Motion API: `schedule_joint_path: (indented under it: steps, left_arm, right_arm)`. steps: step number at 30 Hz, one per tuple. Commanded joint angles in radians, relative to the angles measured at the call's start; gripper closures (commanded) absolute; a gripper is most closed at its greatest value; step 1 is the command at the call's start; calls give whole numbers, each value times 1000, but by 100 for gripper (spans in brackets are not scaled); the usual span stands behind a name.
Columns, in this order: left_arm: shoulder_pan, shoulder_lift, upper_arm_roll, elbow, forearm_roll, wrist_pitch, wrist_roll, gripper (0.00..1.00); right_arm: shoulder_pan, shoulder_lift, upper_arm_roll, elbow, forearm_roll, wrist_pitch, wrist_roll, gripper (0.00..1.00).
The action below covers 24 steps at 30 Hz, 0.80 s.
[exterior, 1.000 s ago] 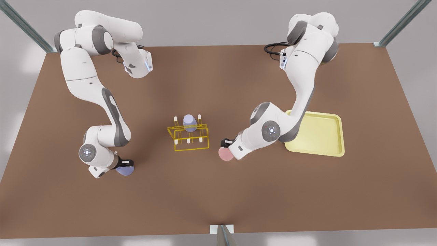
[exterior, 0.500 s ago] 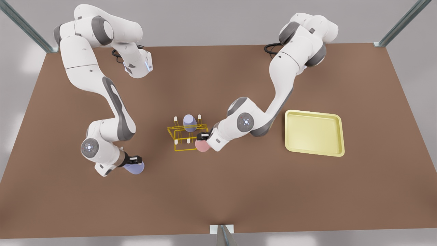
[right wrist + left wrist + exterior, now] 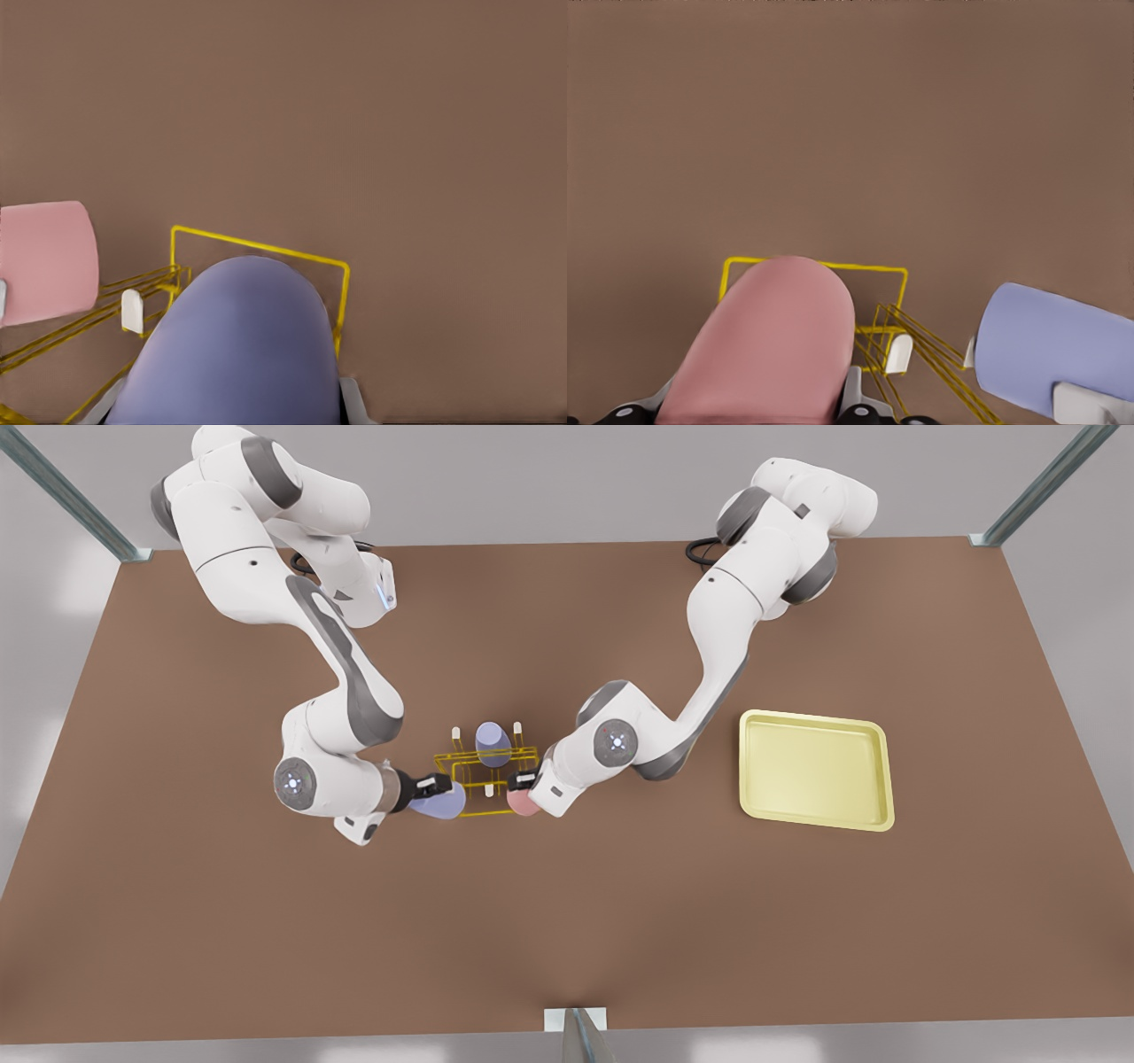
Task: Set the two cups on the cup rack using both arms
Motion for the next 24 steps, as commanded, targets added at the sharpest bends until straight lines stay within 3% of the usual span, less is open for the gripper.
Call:
schedule_joint_path:
  steps: [1,12,13,14,24]
  left_arm:
    - [-1,3,0,1,13,14,-130,0]
    - [-38,0,0,-16,35,-41,-168,0]
    - [-44,0,0,-16,36,-58,-168,0]
    - [-45,0,0,-16,36,-76,-168,0]
    - [-55,-5,0,-11,73,-213,-168,0]
  right_arm:
    - [-1,-1,5,15,24,-105,-20,29]
    - [22,51,5,20,9,-110,-23,29]
    - [23,53,5,20,9,-110,-21,25]
    - [25,57,5,27,9,-111,-15,0]
    - [39,54,-5,24,-68,-108,86,0]
